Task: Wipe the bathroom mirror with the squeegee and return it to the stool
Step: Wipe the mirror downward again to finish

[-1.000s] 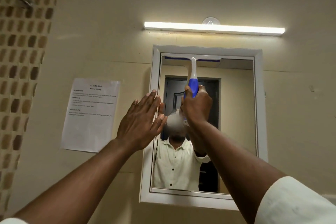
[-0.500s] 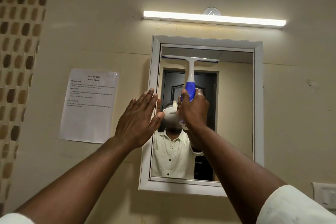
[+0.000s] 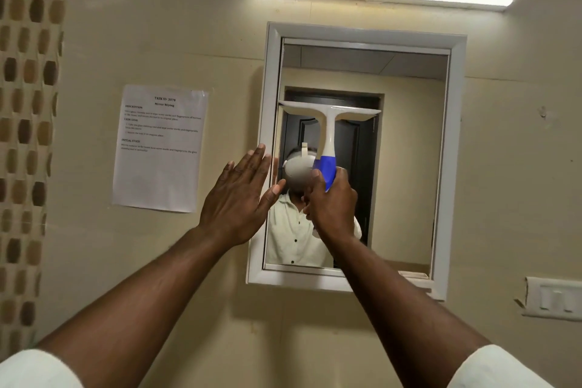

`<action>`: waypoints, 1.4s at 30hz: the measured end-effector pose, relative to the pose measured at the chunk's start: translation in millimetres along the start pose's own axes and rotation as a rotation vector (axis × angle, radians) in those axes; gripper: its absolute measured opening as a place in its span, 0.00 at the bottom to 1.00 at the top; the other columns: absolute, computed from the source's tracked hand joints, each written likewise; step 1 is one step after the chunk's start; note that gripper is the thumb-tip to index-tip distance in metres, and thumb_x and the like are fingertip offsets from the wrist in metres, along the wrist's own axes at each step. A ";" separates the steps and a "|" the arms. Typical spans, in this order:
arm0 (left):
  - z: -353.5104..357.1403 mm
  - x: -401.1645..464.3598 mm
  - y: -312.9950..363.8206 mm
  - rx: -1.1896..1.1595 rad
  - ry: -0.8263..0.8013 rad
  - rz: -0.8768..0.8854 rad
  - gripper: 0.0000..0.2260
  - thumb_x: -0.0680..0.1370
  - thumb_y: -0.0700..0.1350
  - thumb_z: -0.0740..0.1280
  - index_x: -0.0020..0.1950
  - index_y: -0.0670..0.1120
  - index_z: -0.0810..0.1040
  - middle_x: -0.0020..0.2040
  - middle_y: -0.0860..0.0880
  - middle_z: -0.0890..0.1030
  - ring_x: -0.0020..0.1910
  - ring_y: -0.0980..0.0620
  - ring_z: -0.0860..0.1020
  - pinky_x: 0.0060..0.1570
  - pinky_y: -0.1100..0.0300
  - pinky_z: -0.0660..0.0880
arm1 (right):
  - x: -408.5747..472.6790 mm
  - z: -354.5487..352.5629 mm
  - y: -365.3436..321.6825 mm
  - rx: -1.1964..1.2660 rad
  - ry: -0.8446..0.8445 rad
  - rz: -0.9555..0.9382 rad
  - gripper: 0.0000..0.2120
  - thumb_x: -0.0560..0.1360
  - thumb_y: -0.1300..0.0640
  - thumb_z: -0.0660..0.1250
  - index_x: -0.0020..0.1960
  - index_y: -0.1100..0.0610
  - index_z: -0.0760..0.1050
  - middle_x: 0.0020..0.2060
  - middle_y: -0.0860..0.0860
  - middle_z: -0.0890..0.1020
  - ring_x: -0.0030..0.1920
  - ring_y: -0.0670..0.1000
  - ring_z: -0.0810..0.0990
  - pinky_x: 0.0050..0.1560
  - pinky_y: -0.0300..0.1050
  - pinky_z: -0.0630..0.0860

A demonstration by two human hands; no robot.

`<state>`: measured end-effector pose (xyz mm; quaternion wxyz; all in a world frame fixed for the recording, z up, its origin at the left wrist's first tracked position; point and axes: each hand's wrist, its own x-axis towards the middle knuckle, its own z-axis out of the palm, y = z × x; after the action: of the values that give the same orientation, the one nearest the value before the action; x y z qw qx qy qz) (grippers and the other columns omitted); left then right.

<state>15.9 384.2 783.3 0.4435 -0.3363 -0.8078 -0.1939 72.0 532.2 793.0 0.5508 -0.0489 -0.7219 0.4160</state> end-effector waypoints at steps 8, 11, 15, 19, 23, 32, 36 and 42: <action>3.2 -27.7 3.8 -0.003 -0.037 -0.001 0.30 0.78 0.62 0.40 0.77 0.51 0.44 0.78 0.54 0.41 0.76 0.57 0.42 0.71 0.59 0.38 | -49.9 -4.2 28.8 -0.056 -0.041 0.094 0.19 0.78 0.47 0.60 0.64 0.58 0.66 0.44 0.54 0.77 0.42 0.57 0.81 0.43 0.59 0.81; 7.1 -39.2 4.0 -0.002 -0.062 -0.012 0.29 0.79 0.61 0.42 0.77 0.51 0.44 0.78 0.53 0.42 0.76 0.57 0.42 0.71 0.59 0.38 | -67.8 -6.5 39.0 -0.074 -0.042 0.097 0.17 0.79 0.48 0.60 0.61 0.58 0.67 0.44 0.54 0.76 0.42 0.55 0.79 0.42 0.59 0.81; 15.0 -54.0 5.0 0.010 -0.101 -0.023 0.28 0.79 0.60 0.43 0.77 0.51 0.44 0.78 0.53 0.42 0.76 0.56 0.42 0.71 0.58 0.38 | -87.2 -10.4 48.0 -0.056 -0.088 0.162 0.21 0.79 0.48 0.60 0.67 0.58 0.64 0.46 0.55 0.76 0.42 0.59 0.81 0.41 0.60 0.81; 23.0 -70.1 4.1 0.017 -0.140 -0.032 0.28 0.80 0.59 0.44 0.77 0.50 0.44 0.78 0.53 0.42 0.76 0.56 0.42 0.72 0.57 0.39 | -108.3 -14.3 56.9 -0.066 -0.116 0.185 0.20 0.79 0.47 0.59 0.65 0.58 0.63 0.43 0.55 0.76 0.40 0.62 0.81 0.41 0.61 0.81; 29.8 -87.0 1.2 0.017 -0.177 -0.049 0.28 0.80 0.59 0.45 0.77 0.50 0.45 0.78 0.52 0.43 0.76 0.56 0.43 0.71 0.57 0.40 | -134.8 -16.7 70.9 -0.095 -0.158 0.223 0.10 0.79 0.45 0.58 0.53 0.50 0.64 0.38 0.56 0.79 0.36 0.60 0.81 0.38 0.60 0.80; 37.6 -121.3 5.5 0.007 -0.244 -0.089 0.27 0.81 0.57 0.48 0.77 0.49 0.46 0.78 0.52 0.44 0.76 0.54 0.45 0.72 0.56 0.42 | -192.0 -23.1 99.9 -0.105 -0.206 0.330 0.12 0.78 0.46 0.59 0.50 0.55 0.66 0.37 0.56 0.77 0.34 0.62 0.80 0.35 0.59 0.79; 42.4 -135.5 8.8 0.011 -0.278 -0.096 0.27 0.81 0.56 0.47 0.77 0.49 0.45 0.78 0.52 0.43 0.76 0.55 0.44 0.72 0.56 0.41 | -209.1 -25.0 105.9 -0.108 -0.227 0.368 0.12 0.78 0.46 0.59 0.49 0.55 0.65 0.37 0.57 0.78 0.34 0.61 0.80 0.34 0.58 0.80; 51.4 -153.7 11.6 0.005 -0.312 -0.106 0.27 0.81 0.56 0.48 0.77 0.49 0.45 0.78 0.52 0.44 0.76 0.55 0.44 0.72 0.57 0.40 | -221.2 -28.6 112.7 -0.113 -0.241 0.393 0.11 0.78 0.47 0.59 0.50 0.56 0.65 0.37 0.58 0.78 0.35 0.62 0.81 0.36 0.58 0.80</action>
<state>52.6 366.7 626.0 0.3027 -0.3178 -0.8841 -0.1604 138.1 504.1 553.7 0.3654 -0.1691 -0.7813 0.4769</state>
